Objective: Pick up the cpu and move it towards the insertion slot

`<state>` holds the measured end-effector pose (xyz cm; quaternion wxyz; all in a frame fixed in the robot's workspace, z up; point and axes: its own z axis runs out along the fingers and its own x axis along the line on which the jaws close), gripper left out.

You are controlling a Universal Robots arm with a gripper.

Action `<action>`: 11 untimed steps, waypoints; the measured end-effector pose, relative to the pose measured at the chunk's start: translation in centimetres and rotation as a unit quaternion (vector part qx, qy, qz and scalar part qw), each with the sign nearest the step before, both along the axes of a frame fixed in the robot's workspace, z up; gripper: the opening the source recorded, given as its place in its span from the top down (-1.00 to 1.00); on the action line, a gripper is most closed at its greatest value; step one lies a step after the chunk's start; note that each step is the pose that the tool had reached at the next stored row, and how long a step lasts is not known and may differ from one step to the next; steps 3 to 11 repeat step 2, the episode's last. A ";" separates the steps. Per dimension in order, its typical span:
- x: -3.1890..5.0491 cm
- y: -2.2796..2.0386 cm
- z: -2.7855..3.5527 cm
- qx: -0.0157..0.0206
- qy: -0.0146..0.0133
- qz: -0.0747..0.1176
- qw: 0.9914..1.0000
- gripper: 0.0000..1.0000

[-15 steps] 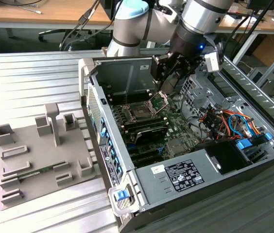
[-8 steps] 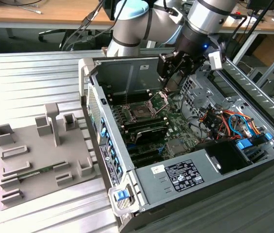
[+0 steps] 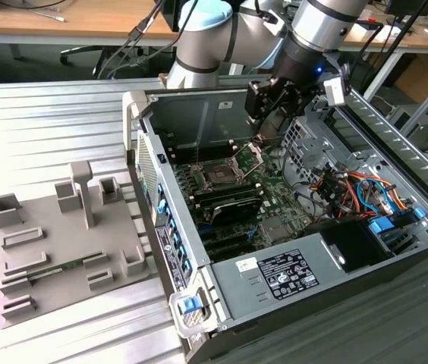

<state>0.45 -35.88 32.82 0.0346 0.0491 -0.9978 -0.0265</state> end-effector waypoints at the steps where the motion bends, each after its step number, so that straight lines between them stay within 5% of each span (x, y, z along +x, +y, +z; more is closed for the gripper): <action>1: 0.00 0.00 0.00 0.000 0.000 0.000 1.000 -0.10; 11: 0.00 0.02 0.00 0.000 0.000 0.000 1.000 -0.10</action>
